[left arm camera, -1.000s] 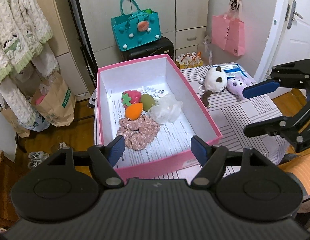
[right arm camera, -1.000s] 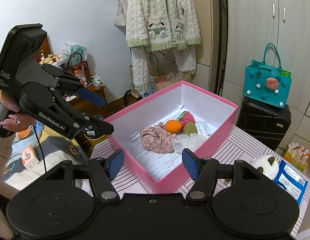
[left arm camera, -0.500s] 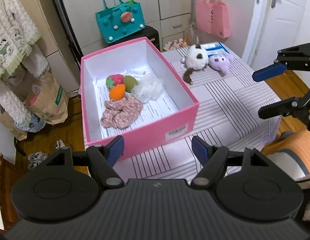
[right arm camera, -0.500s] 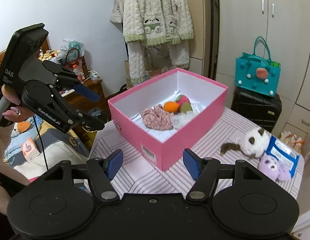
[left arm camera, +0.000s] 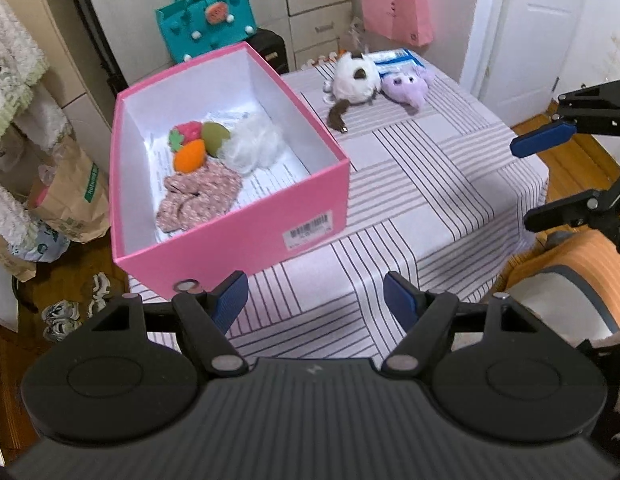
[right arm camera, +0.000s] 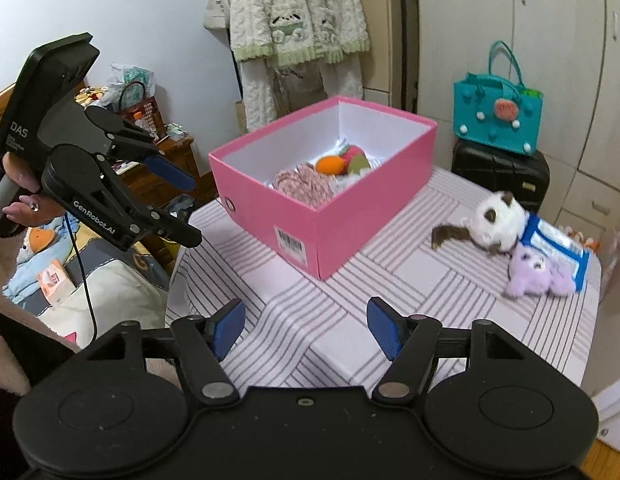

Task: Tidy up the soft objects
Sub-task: 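Withdraw both grippers from the box toward the lavender plush and wipes packet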

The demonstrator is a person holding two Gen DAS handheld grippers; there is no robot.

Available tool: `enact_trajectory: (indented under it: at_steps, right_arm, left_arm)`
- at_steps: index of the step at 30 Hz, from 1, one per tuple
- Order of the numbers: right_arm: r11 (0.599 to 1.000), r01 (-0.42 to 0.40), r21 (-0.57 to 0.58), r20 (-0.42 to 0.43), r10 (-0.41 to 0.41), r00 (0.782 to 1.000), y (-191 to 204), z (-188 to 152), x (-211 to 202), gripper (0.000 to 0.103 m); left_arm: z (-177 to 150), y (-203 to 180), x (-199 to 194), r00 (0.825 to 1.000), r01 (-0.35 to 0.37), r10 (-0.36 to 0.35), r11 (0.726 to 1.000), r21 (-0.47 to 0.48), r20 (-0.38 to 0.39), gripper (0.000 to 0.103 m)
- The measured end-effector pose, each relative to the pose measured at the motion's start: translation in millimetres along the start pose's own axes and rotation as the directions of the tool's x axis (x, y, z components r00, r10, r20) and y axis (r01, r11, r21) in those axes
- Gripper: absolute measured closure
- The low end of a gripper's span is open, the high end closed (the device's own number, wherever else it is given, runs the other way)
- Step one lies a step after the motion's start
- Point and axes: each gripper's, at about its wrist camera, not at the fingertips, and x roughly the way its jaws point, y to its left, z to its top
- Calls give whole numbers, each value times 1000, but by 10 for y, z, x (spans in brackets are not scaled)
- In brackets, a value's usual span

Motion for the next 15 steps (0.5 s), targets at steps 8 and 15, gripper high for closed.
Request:
enact_trajectory:
  at_steps: [8, 15]
  right_arm:
    - [998, 21, 67, -29, -19, 999, -199, -281, 40, 31]
    - [997, 42, 67, -32, -40, 999, -343, -518, 127, 30]
  left_arm:
    - [-48, -200, 220, 999, 32, -32, 998, 46, -13, 29]
    - [14, -340, 398, 997, 72, -72, 997, 42, -9, 29]
